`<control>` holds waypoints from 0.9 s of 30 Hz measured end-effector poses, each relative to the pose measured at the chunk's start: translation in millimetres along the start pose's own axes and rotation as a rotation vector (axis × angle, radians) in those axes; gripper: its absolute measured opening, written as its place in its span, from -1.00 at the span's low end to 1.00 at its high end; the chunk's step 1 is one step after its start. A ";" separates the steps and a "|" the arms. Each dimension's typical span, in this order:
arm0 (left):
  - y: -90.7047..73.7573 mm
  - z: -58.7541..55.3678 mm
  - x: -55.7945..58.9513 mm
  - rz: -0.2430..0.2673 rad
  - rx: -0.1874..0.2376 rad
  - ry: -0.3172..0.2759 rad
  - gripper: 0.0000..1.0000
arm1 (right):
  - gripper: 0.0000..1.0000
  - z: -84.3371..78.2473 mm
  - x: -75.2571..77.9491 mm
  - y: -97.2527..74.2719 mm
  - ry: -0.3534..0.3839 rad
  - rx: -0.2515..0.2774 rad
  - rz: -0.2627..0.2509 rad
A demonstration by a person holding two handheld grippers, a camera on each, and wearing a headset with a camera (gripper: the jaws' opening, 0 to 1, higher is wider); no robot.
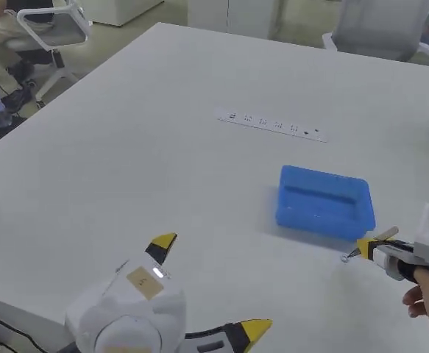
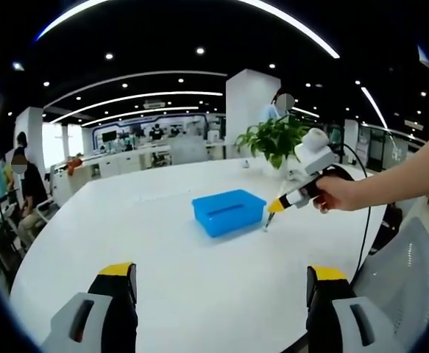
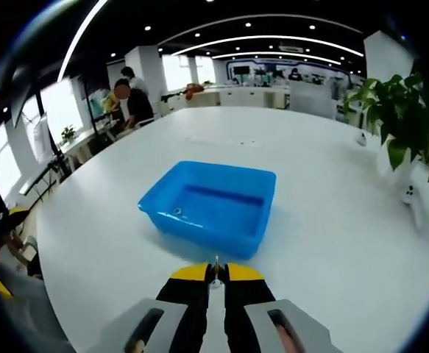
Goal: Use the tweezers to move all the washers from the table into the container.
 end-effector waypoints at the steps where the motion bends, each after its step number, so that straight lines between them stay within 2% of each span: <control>1: 0.1 -0.5 -0.2 0.001 -0.005 0.001 0.98 | -0.94 -0.4 0.0 1.0 -0.001 -0.002 -0.001; 6: 0.7 -2.5 -1.3 0.007 -0.017 0.007 0.97 | -0.94 -3.7 0.4 4.6 -0.008 -0.017 0.000; 14: 2.0 -6.3 -1.7 0.015 -0.044 0.030 0.95 | -0.94 -3.0 -0.9 4.2 -0.022 -0.010 -0.003; 21: 1.6 -6.5 -1.4 0.013 -0.045 0.033 0.95 | -0.95 -4.3 -1.5 3.4 -0.028 -0.007 -0.006; 24: 1.7 -7.1 -1.5 0.016 -0.048 0.041 0.95 | -0.95 -5.5 -1.5 3.6 -0.066 -0.021 -0.013; 27: 1.8 -7.7 -1.9 0.019 -0.052 0.046 0.93 | -0.96 -5.2 -1.9 3.9 -0.067 -0.024 -0.018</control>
Point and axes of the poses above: the centre of the closed fingertips' face, and the gripper's own axes: y roughly forward along the fingers, x roughly to its right, z roughly out of its top, the point moved 4 cm from there along -y, roughly backward along the fingers, and after that the axes turned 1 degree about z, right-handed, at the moved point
